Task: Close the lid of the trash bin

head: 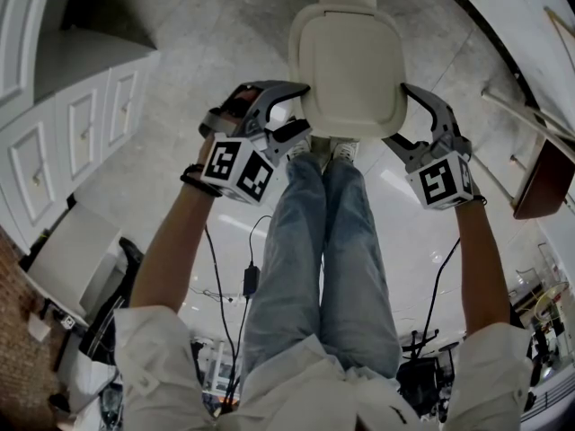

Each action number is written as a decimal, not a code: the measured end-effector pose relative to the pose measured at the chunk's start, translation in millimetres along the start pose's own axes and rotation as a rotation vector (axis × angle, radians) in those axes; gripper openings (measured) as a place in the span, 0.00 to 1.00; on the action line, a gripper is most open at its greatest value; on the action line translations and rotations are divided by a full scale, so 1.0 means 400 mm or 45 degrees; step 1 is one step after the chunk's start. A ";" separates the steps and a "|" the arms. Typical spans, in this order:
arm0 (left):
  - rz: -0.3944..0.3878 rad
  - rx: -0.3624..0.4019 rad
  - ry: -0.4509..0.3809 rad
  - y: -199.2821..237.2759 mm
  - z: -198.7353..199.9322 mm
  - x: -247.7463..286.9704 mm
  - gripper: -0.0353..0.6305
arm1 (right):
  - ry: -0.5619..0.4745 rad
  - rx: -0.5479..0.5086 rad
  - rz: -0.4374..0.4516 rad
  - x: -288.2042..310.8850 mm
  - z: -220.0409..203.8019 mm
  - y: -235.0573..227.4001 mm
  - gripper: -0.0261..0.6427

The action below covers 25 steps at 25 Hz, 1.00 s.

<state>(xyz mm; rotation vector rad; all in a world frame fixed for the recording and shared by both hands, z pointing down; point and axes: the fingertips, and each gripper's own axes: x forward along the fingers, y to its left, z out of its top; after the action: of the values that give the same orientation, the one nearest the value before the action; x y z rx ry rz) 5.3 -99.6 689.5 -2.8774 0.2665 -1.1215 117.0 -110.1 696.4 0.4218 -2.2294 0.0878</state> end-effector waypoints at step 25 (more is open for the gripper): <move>-0.082 -0.038 0.000 -0.032 -0.024 0.017 0.50 | 0.051 -0.003 0.082 0.024 -0.028 0.039 0.69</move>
<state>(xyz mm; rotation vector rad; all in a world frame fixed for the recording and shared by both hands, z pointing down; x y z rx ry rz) 5.7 -87.8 702.5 -2.9317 0.1935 -1.1372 114.5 -95.7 712.1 0.3439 -2.2038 0.1264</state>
